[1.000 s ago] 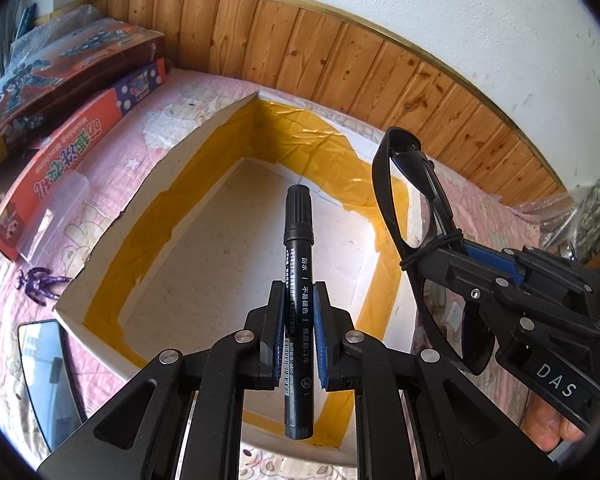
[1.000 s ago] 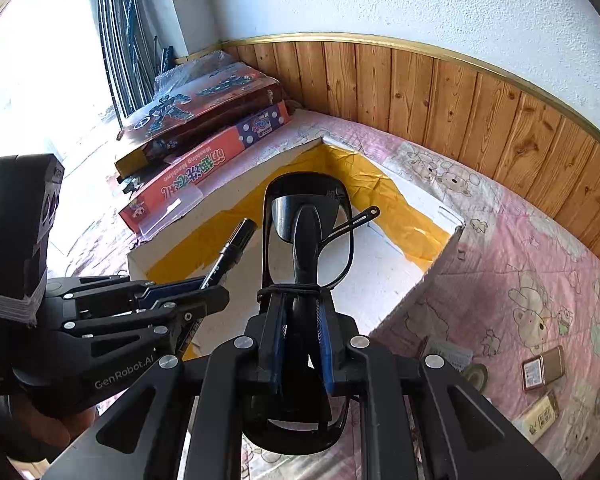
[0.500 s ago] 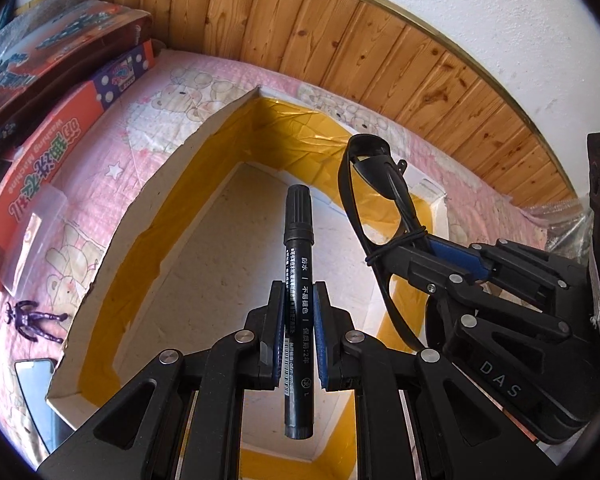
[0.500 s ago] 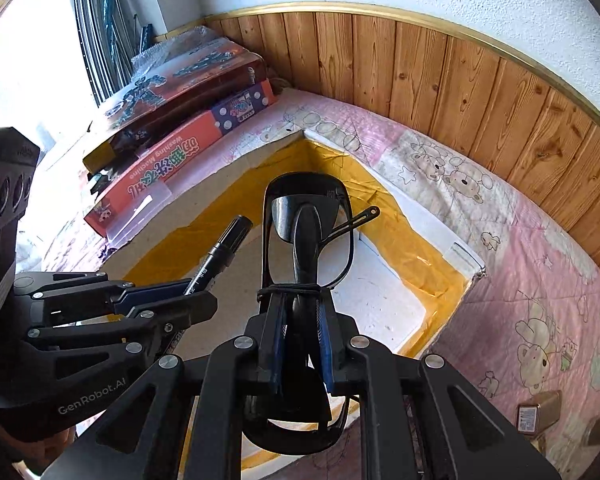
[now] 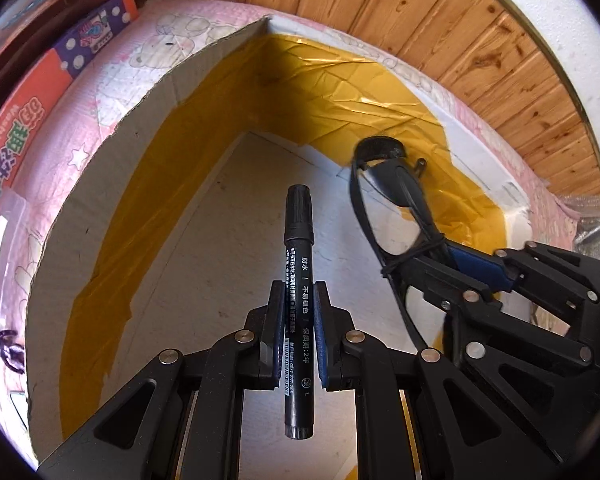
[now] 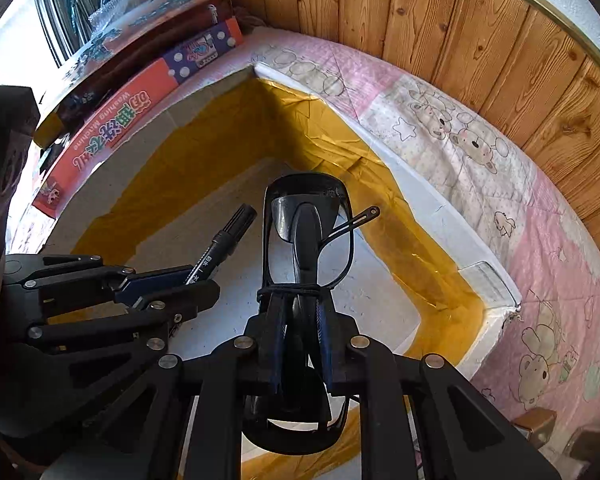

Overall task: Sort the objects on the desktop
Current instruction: 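Open both tools to drop the glasses and marker into the box, then move both tools back over the remaining items on the bedspread, then grasp the pink stapler with the right tool while the left tool grasps the clear cartoon-label bottle, then carry the stapler and bottle over the cardboard box with both tools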

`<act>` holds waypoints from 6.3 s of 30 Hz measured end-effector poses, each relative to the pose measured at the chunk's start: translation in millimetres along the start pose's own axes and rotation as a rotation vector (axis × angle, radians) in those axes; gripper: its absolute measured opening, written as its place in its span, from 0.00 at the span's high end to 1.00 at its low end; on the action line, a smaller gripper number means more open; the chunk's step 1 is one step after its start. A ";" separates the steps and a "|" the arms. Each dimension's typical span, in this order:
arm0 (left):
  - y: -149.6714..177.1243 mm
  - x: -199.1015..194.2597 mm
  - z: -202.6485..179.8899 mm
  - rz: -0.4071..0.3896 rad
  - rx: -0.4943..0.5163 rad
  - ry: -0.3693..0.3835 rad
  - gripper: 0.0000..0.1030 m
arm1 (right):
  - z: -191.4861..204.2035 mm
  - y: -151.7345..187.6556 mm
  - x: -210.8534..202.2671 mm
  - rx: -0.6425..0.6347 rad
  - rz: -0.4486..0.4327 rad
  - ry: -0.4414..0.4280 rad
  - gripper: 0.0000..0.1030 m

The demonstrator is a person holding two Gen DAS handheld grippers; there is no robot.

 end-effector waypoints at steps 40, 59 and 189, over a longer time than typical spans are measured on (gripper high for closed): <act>161.1 -174.5 -41.5 -0.269 0.205 0.040 0.62 | 45.7 178.4 -195.0 0.083 -0.462 0.026 0.55; 271.0 -83.3 -119.3 -0.104 0.271 0.187 0.61 | -18.6 333.1 -119.8 0.401 -0.379 0.006 0.60; 175.8 -180.4 47.5 -0.423 0.059 0.172 0.83 | 145.3 159.1 -195.9 -0.067 -0.484 0.015 0.74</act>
Point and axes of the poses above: each gripper's, at about its wrist camera, not at the fingertips, and x roughly the way its jaws point, z to its left, y to its underside, the point moved 2 cm from there along x, roughly the way its jaws point, and after that the axes turned 7 degrees about -x, right-handed, at the moved point
